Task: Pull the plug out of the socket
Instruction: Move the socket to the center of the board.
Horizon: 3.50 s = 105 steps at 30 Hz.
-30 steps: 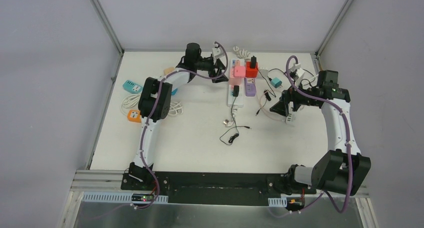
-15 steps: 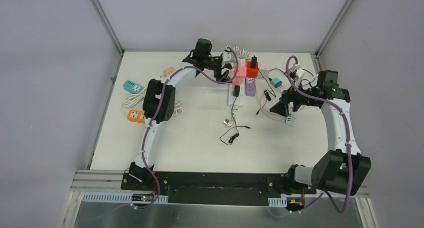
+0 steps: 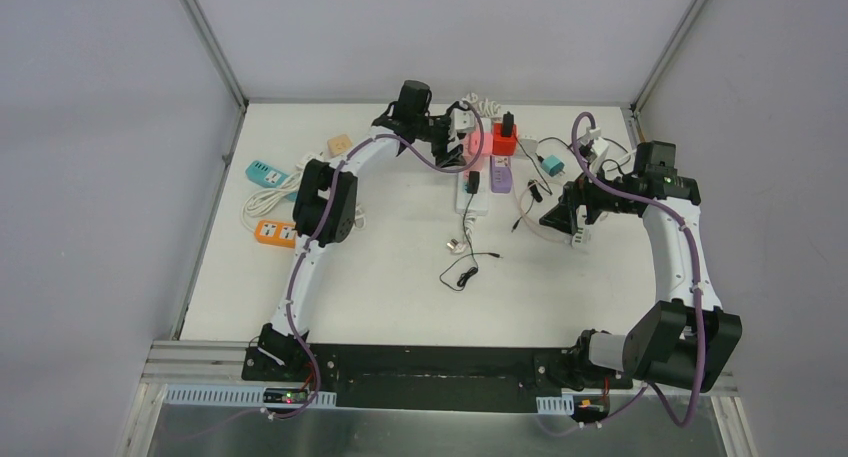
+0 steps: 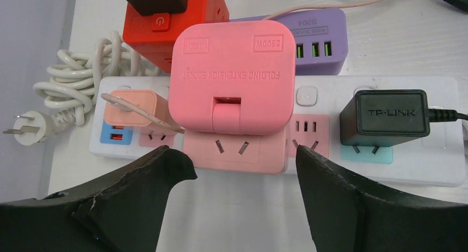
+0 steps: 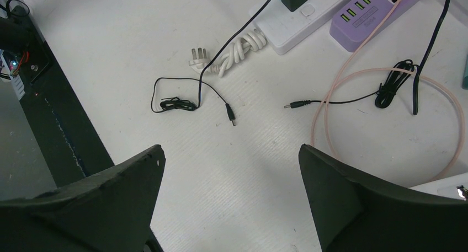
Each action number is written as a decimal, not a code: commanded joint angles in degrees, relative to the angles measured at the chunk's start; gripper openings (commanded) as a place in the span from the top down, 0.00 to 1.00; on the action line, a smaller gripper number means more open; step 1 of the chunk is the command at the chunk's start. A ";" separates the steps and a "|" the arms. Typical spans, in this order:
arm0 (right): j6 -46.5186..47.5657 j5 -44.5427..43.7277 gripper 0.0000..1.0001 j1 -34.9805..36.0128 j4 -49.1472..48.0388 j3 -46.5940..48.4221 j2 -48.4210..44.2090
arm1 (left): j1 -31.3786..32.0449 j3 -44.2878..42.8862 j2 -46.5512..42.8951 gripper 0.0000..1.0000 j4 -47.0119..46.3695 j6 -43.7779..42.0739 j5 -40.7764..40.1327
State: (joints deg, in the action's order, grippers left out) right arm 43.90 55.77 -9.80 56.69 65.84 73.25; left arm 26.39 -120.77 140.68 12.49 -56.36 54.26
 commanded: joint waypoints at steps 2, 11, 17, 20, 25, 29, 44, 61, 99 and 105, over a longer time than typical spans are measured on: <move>1.61 1.27 0.05 0.36 -0.14 1.22 -0.66 | 0.84 -2.64 1.25 0.19 2.26 -1.07 2.21; 1.62 1.36 0.05 0.40 -0.06 1.29 -0.90 | 2.02 -2.31 1.37 0.37 2.20 -1.38 1.22; 1.71 1.31 0.05 0.39 -0.02 1.28 -1.02 | 2.00 3.82 -2.90 0.69 1.44 -4.09 1.02; 1.76 1.36 0.05 0.36 0.06 1.30 -1.30 | 2.00 10.70 -6.95 0.75 -2.59 -3.97 0.61; 1.93 1.57 0.05 0.40 0.18 1.30 -1.13 | 1.91 19.39 -12.62 0.87 -6.60 -1.11 -2.19; 2.12 1.52 0.05 0.56 0.40 1.38 -0.93 | 1.76 24.53 -16.03 0.90 -6.60 3.08 -6.93; 2.94 0.25 0.05 2.70 1.17 1.74 0.45 | 1.64 37.51 -26.24 0.98 -5.50 20.86 -24.00; 3.30 -0.75 0.05 3.73 1.41 1.83 1.10 | 7.02 50.09 -35.36 0.99 -10.93 37.64 -41.02; 3.41 -1.09 0.05 3.83 1.24 1.65 1.54 | 10.61 56.27 -39.65 0.96 -12.23 45.71 -46.38; 3.39 -1.23 0.05 3.83 1.17 1.57 1.54 | 10.63 55.97 -39.43 0.92 -12.23 46.36 -46.18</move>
State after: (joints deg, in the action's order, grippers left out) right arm 45.65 54.22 -6.37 57.80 65.87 74.72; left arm 36.07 -65.91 102.67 -3.09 -12.82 7.51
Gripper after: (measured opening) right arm 0.952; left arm 0.640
